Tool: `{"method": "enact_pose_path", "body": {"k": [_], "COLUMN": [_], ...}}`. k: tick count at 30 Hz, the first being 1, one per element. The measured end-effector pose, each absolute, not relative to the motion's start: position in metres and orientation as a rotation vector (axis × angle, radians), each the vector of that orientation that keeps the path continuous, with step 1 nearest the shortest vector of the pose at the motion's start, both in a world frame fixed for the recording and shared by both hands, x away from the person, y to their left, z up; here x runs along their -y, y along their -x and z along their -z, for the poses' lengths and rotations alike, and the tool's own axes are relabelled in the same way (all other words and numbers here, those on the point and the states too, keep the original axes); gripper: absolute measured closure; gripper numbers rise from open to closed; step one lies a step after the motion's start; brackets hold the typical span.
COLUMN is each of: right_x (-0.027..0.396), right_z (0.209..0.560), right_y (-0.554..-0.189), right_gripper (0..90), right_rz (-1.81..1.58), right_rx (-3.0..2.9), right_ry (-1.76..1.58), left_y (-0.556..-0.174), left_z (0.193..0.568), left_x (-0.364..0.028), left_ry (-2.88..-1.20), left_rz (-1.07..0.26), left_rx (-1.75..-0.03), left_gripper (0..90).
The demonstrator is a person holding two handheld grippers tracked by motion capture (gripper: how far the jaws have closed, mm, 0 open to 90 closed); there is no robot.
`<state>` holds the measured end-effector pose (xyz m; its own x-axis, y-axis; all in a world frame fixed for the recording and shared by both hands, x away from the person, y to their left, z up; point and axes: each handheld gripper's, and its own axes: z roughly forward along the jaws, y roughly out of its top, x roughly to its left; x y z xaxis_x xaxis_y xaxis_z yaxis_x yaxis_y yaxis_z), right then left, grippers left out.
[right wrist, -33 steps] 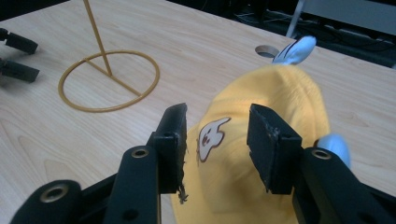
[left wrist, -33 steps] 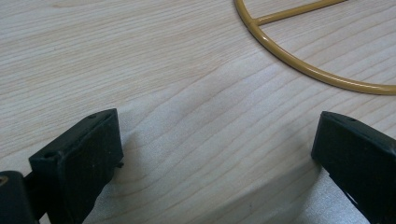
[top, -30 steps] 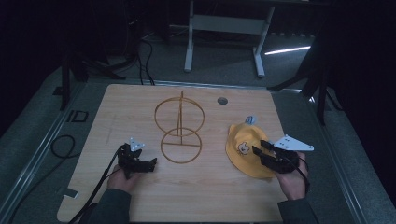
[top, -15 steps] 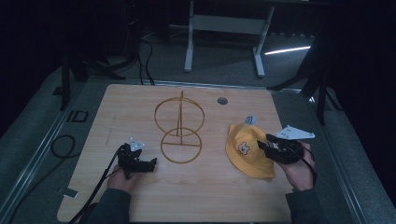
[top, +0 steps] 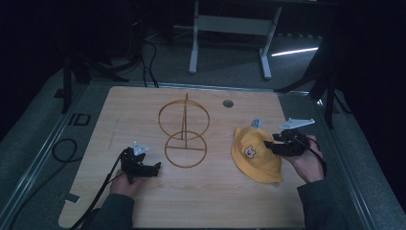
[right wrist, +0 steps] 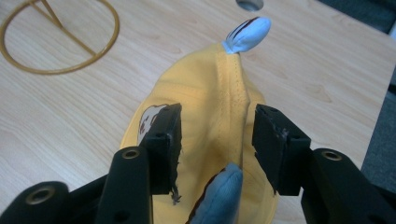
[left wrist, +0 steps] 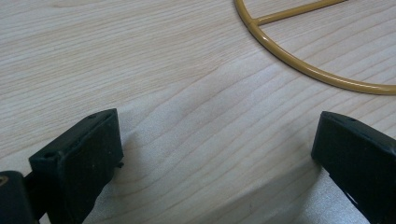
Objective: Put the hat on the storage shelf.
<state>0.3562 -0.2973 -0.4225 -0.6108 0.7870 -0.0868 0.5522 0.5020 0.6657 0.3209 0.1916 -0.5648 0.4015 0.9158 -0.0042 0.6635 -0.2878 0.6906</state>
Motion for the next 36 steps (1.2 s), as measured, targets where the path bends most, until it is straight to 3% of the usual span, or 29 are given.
{"method": "enact_pose_path", "body": {"k": [17,27,29,31,32,36], "right_x": [0.281,0.274,0.274,0.275,0.275,0.269], "right_z": [0.418,0.43,0.433,0.433,0.432,0.43], "right_y": [-0.394,-0.414,-0.417,-0.419,-0.42,-0.415], "right_gripper": [48.7,53.1,54.8,66.7,78.2,80.9], "right_rz": [-0.639,-0.508,-0.507,-0.492,-0.474,-0.419], "right_rx": [-2.553,-2.659,-2.684,-2.686,-2.683,-2.698], "right_ry": [-1.163,-1.276,-1.295,-1.301,-1.283,-1.206], "left_y": [-0.321,-0.321,-0.321,-0.321,-0.321,-0.321], "left_z": [0.565,0.565,0.565,0.565,0.565,0.565], "left_x": [-0.192,-0.192,-0.192,-0.192,-0.192,-0.192], "left_ry": [-2.047,-2.05,-2.05,-2.05,-2.05,-2.05], "left_rz": [-0.535,-0.535,-0.534,-0.535,-0.534,-0.534], "left_rx": [-1.341,-1.34,-1.34,-1.34,-1.34,-1.34], "left_gripper": [2.0,2.0,2.0,2.0,2.0,2.0]}}
